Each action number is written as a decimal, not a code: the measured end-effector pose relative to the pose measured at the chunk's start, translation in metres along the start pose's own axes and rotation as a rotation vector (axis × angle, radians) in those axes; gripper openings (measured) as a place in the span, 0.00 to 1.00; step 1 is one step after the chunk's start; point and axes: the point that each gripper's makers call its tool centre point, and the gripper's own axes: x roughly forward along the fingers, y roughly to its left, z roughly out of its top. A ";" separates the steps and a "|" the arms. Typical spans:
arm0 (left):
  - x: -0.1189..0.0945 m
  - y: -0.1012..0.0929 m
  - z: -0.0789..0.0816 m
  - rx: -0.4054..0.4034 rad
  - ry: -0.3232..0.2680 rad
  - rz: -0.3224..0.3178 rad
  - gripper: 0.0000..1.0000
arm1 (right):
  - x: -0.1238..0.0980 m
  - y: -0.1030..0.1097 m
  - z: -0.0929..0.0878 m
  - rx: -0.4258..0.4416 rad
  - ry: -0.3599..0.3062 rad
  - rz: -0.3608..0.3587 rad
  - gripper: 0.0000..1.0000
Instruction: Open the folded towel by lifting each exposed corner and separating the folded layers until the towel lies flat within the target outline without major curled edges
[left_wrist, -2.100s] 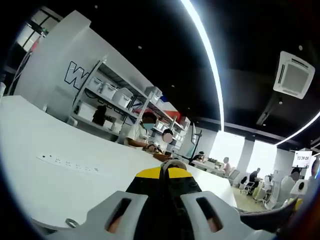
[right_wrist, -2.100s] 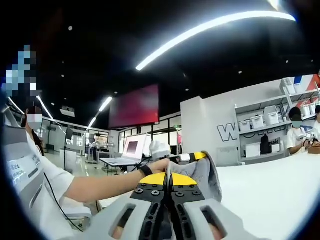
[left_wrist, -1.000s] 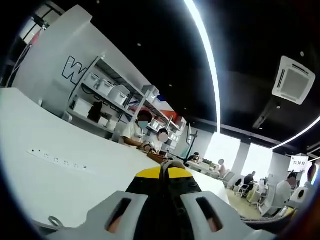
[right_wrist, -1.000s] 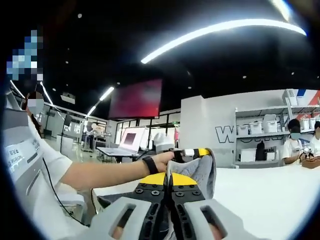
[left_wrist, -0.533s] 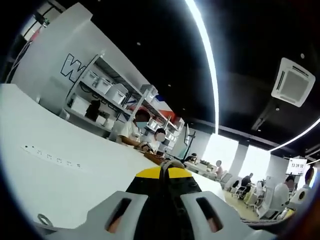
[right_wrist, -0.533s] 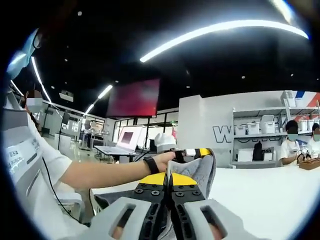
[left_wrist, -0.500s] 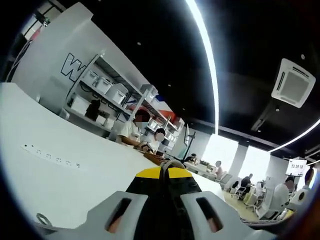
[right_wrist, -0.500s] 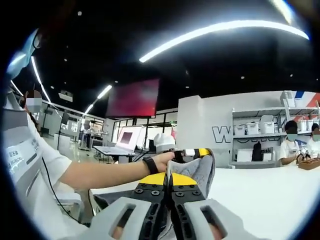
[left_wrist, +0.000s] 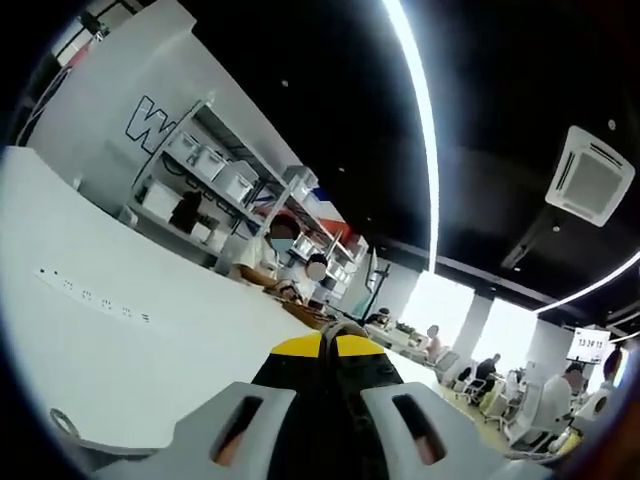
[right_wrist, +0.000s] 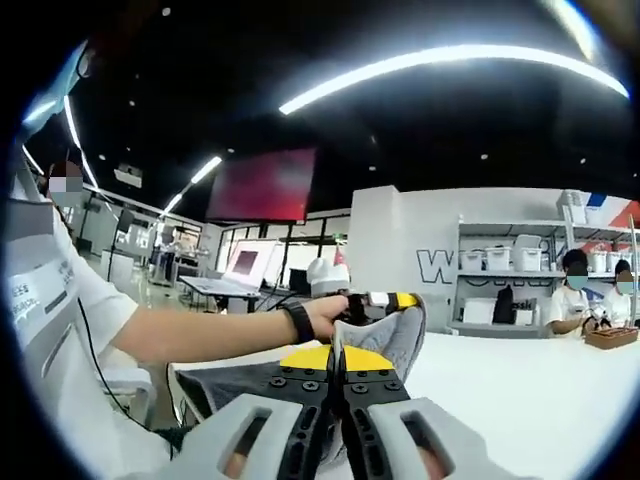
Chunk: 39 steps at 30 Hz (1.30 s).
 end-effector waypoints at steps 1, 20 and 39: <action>0.000 -0.001 -0.001 -0.003 0.003 -0.005 0.01 | -0.001 -0.001 -0.002 0.001 0.003 0.001 0.00; 0.014 -0.003 -0.015 -0.035 0.020 0.004 0.01 | -0.009 -0.009 -0.016 0.004 0.030 -0.017 0.00; 0.024 -0.005 -0.031 -0.009 0.052 0.000 0.01 | -0.022 -0.023 -0.032 -0.018 0.063 -0.061 0.00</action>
